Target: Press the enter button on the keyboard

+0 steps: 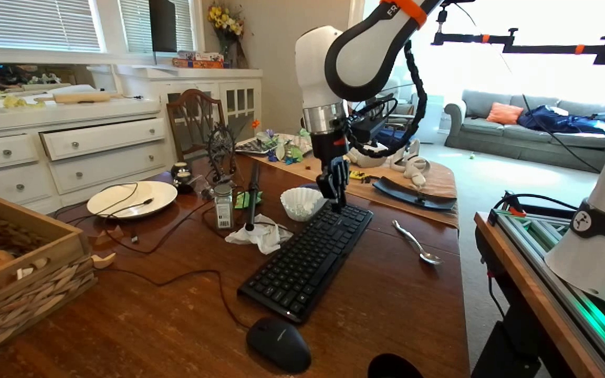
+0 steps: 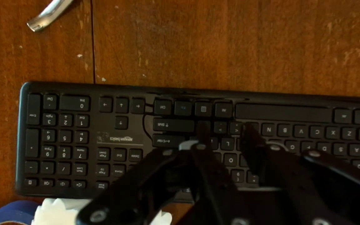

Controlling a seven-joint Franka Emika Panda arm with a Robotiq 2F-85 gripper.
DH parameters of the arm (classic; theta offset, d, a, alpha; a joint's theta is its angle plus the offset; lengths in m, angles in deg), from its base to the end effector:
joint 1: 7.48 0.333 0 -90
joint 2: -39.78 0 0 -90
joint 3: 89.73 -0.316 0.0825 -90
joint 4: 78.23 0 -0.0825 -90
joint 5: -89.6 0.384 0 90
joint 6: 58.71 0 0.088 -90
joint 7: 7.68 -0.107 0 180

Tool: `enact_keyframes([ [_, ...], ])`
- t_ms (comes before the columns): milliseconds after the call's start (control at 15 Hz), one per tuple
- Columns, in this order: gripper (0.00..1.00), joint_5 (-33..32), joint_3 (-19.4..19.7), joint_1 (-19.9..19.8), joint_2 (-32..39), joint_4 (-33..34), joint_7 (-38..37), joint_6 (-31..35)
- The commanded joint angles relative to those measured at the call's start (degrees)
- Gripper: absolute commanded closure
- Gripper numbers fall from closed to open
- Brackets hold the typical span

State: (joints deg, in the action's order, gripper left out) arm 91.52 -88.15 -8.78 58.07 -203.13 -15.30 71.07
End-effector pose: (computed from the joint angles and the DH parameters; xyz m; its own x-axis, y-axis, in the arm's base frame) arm 0.5338 -0.0262 0.2247 0.9516 -0.2025 -0.2313 -0.2036 -0.9789 0.0194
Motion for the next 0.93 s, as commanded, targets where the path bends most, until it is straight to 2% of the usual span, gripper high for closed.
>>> enact_keyframes([
  [0, 0.36, 0.4, -0.1, 1.5, -5.8, -3.8, -3.3, -1.7],
  [267, 0.05, 0.8, -0.8, 2.4, -10.9, -5.9, -5.7, -1.1],
  [333, 0.01, 1.2, -1.1, 2.6, -11.8, -6.3, -5.9, -0.8],
  [467, 0.0, 2.8, -1.9, 2.9, -13.0, -6.8, -6.8, 0.0],
  [533, 0.02, 1.0, -1.4, 2.3, -10.4, -4.2, -5.5, -1.0],
  [867, 0.0, 1.6, -1.9, 2.7, -11.9, -5.1, -6.3, -1.0],
])
